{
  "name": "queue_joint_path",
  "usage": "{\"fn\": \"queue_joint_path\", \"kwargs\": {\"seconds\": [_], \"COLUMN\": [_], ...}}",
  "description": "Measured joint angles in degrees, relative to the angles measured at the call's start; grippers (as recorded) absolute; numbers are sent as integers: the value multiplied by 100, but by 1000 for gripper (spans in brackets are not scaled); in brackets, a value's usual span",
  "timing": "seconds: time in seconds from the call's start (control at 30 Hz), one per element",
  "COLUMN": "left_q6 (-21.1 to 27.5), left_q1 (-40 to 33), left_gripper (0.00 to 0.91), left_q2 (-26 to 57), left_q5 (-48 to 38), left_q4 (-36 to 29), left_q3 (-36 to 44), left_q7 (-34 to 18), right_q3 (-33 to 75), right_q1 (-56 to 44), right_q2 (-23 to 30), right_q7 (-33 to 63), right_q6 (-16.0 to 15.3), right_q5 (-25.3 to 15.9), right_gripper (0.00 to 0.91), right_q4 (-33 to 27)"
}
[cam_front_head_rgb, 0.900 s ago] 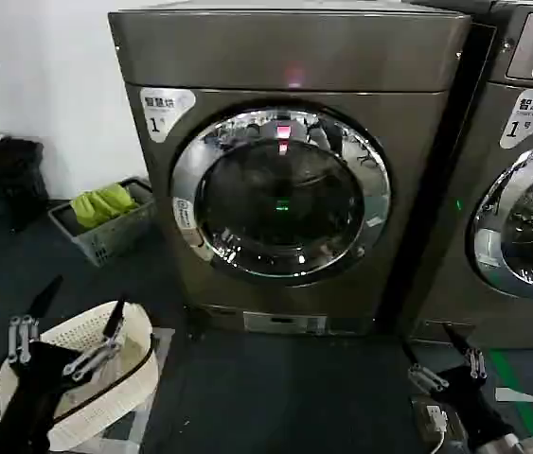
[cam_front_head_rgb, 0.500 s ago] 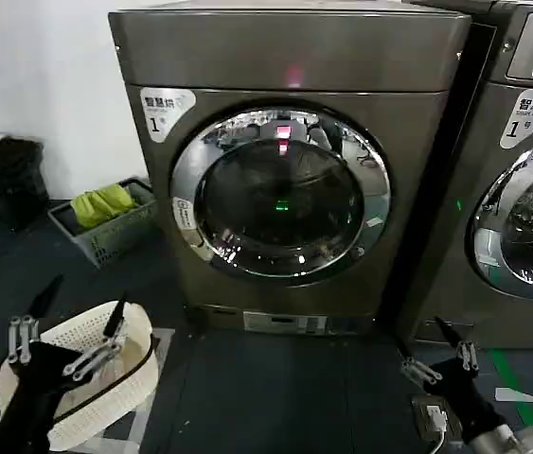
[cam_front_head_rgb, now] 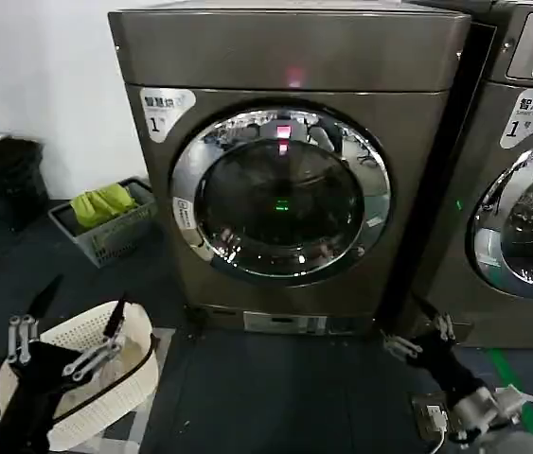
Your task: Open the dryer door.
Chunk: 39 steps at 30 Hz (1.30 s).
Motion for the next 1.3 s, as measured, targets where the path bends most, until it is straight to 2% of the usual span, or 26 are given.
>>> {"fn": "queue_joint_path", "kwargs": {"seconds": [0.7,1.3], "left_q6": [2,-2], "left_q1": [-20,-18], "left_gripper": [907,907], "left_q2": [-10,-26], "left_q5": [33,45], "left_q4": [24,20], "left_q3": [17,10], "left_q7": [5,6], "right_q3": [-1753,-2835], "right_q1": [2126,3486], "right_q2": [-158,9], "right_q7": [4,-80], "right_q6": [-79,-57], "right_q5": [322,413], "right_gripper": [907,907], "right_q4": [-947,-1848]}}
